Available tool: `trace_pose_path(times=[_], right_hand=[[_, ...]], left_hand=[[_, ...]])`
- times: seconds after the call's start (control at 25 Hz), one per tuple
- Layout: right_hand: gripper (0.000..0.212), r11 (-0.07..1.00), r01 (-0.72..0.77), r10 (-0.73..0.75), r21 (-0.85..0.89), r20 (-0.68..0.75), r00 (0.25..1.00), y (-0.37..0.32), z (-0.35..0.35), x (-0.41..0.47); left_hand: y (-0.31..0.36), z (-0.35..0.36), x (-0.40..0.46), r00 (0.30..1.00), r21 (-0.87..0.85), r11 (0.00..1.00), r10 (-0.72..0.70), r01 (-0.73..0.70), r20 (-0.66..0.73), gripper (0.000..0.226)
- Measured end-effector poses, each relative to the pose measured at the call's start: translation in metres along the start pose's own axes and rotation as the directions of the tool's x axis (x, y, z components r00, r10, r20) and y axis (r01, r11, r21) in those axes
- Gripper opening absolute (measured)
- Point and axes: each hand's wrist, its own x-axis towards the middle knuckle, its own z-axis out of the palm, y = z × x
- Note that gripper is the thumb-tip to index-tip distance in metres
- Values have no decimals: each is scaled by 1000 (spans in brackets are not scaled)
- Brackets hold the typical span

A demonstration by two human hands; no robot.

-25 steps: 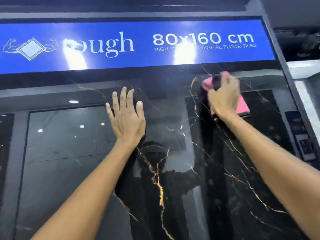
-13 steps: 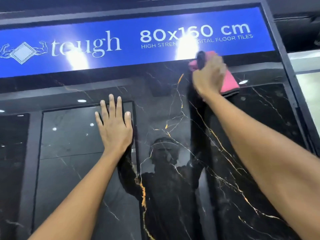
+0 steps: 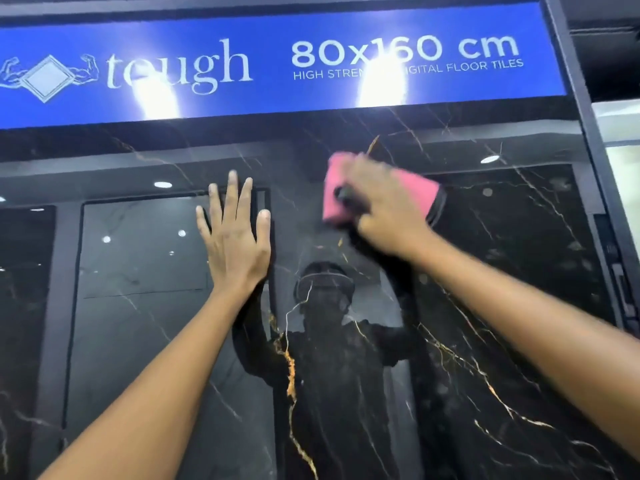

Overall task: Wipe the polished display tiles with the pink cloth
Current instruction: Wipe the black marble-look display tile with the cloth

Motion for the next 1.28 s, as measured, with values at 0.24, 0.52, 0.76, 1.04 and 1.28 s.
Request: trace_pose_path(times=[0.24,0.52,0.76,1.04,1.28], right_hand=[[64,888,459,-441,-15,255,861,5,-1,-67],[63,987,35,-40,158,26,999,-37,17,-111],[56,955,298,-292,-10,165,942,-3,-2,-117],[65,901,379,-314,-209,289,905,-66,24,-182],[64,922,-84,151,-379,150,977,-34,-20,-97]], left_hand=[[-1,-22,-49,993,-126,988,-97,88,-64,52],[-23,-21,-141,983,201,974,-134,107,128,58],[-25,-20,-144,988,203,976,-103,78,116,58],[-25,-21,-144,989,194,978,-104,81,110,57],[-25,-20,-144,989,181,979,-108,89,102,56]])
